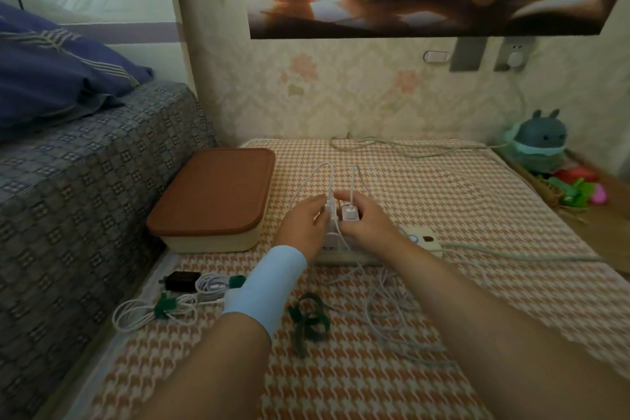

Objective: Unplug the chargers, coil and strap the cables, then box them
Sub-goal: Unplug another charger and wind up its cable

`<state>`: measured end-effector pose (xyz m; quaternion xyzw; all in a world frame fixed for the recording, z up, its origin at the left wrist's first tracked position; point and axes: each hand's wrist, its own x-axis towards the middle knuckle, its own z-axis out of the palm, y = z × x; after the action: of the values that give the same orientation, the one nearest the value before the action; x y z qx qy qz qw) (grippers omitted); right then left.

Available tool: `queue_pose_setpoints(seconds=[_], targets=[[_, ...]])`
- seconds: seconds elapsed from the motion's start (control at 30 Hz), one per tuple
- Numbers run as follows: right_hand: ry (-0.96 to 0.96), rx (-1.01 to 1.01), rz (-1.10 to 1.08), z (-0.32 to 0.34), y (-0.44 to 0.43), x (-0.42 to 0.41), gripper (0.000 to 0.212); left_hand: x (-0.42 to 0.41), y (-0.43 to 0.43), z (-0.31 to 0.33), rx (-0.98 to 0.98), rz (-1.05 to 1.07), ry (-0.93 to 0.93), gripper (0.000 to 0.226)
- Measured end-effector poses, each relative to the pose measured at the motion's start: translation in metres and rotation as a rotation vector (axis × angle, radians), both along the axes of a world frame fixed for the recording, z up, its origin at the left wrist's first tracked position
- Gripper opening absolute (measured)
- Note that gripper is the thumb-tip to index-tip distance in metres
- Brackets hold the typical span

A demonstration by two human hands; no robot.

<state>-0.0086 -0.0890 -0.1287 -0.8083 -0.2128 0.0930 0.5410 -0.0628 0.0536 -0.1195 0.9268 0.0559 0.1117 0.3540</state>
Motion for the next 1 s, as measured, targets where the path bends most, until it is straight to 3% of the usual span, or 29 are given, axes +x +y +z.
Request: queue_pose_setpoints(seconds=[0.17, 0.23, 0.3, 0.37, 0.57, 0.73, 0.87, 1.0], targets=[[0.103, 0.233, -0.189, -0.009, 0.027, -0.002, 0.028, 0.006, 0.009, -0.008, -0.05, -0.041, -0.038, 0.04], [0.044, 0.192, -0.305, -0.008, 0.034, 0.001, 0.023, 0.005, 0.011, -0.009, -0.036, -0.074, -0.036, 0.043], [-0.035, 0.097, -0.381, -0.01, 0.039, 0.001, 0.03, 0.007, 0.012, -0.011, -0.037, -0.084, -0.046, 0.041], [-0.083, 0.137, -0.422, -0.009, 0.041, -0.004, 0.036, 0.008, 0.012, -0.011, -0.061, -0.081, -0.051, 0.038], [-0.033, 0.207, -0.587, -0.003, 0.051, -0.009, 0.054, 0.007, 0.013, -0.014, -0.029, -0.085, -0.035, 0.045], [-0.126, 0.159, -0.573, -0.003, 0.054, -0.009, 0.056, 0.005, 0.016, -0.013, -0.004, -0.071, -0.052, 0.041], [-0.084, 0.082, -0.59, -0.003, 0.052, -0.004, 0.057, 0.003, 0.013, -0.011, 0.035, -0.104, -0.062, 0.04], [-0.394, 0.279, -0.559, 0.025, 0.059, -0.016, 0.052, 0.0, 0.009, -0.009, 0.055, -0.109, -0.076, 0.035]])
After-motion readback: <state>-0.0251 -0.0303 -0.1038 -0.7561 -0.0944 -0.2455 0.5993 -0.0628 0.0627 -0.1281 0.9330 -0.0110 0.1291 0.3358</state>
